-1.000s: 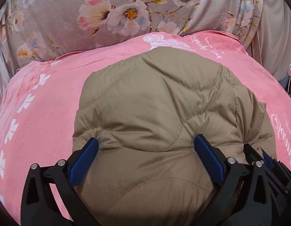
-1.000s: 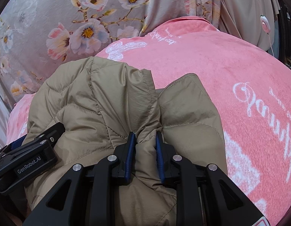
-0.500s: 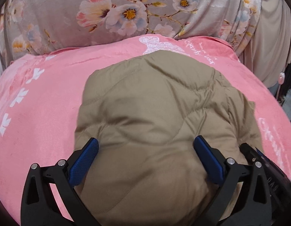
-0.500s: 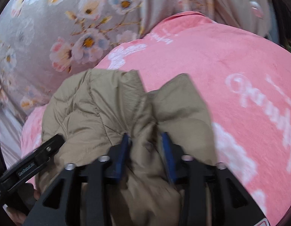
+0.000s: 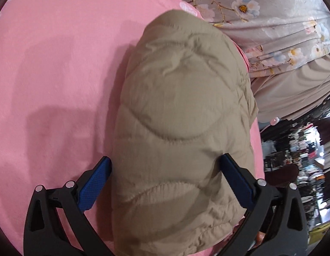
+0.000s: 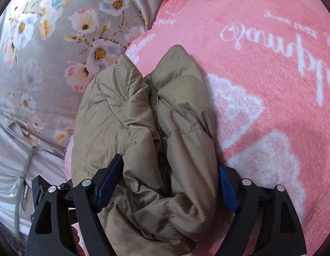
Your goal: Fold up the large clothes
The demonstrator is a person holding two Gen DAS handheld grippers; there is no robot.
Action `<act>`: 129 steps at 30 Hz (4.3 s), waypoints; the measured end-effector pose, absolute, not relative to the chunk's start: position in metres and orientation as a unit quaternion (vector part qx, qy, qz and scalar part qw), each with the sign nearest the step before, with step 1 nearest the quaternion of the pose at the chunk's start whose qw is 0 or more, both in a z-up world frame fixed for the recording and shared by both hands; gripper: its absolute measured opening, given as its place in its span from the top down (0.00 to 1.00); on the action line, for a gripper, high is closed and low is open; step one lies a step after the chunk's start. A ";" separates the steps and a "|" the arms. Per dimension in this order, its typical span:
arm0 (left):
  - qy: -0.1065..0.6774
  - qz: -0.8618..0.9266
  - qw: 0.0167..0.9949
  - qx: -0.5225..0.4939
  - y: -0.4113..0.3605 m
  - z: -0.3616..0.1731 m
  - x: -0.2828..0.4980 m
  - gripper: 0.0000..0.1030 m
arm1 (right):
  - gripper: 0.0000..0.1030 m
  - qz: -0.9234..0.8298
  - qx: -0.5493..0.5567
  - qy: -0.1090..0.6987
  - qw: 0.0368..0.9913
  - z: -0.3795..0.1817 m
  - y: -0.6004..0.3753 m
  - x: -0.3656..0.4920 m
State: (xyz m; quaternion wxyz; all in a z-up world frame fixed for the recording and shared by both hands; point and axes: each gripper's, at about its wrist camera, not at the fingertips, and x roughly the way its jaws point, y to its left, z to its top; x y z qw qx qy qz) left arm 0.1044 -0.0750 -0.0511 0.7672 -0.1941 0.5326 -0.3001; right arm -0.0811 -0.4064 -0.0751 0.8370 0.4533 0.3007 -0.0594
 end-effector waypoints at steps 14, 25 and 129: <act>0.477 -0.311 0.816 -0.105 -0.107 -0.030 0.089 0.07 | 0.63 0.004 0.492 0.306 0.815 -0.079 -0.396 -0.042; 0.381 -0.338 0.860 -0.024 -0.095 0.017 0.118 0.28 | 0.78 0.022 0.382 0.290 0.877 -0.033 -0.347 0.023; 0.363 -0.008 0.931 0.021 0.043 -0.053 0.123 0.05 | 0.28 -0.060 -0.007 0.330 0.942 -0.035 -0.117 0.069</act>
